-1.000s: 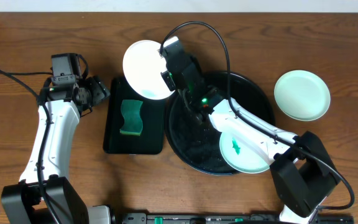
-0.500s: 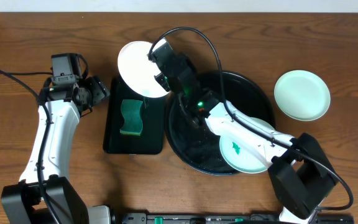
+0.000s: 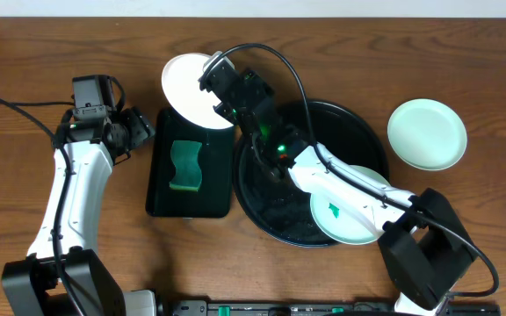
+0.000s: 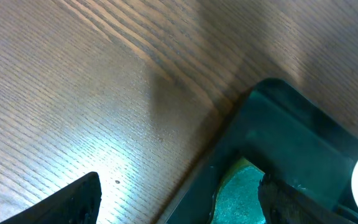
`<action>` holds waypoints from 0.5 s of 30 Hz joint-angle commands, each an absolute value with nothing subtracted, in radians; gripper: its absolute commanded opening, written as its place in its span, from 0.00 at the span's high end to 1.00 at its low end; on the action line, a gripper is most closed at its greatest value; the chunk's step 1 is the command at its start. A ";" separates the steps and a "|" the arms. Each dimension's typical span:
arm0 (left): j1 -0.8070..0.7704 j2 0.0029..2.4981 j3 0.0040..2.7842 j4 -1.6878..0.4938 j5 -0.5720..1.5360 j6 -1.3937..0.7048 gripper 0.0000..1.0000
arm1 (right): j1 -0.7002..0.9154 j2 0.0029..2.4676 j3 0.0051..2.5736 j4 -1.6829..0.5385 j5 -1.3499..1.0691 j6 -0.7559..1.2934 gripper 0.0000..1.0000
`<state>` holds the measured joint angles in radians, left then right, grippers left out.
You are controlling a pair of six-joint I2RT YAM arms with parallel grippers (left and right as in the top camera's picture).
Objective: Clean dirty plates on tray and stack at the side
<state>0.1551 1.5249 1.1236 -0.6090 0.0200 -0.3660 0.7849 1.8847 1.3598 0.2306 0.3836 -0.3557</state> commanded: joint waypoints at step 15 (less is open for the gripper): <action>0.156 1.520 1.139 -0.612 0.017 -0.364 0.19 | 0.848 1.892 1.378 0.351 0.397 -0.570 0.99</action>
<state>0.1551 1.5249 1.1236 -0.6094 0.0200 -0.3660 0.8318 1.8851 1.3598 0.3328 0.3870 -0.5072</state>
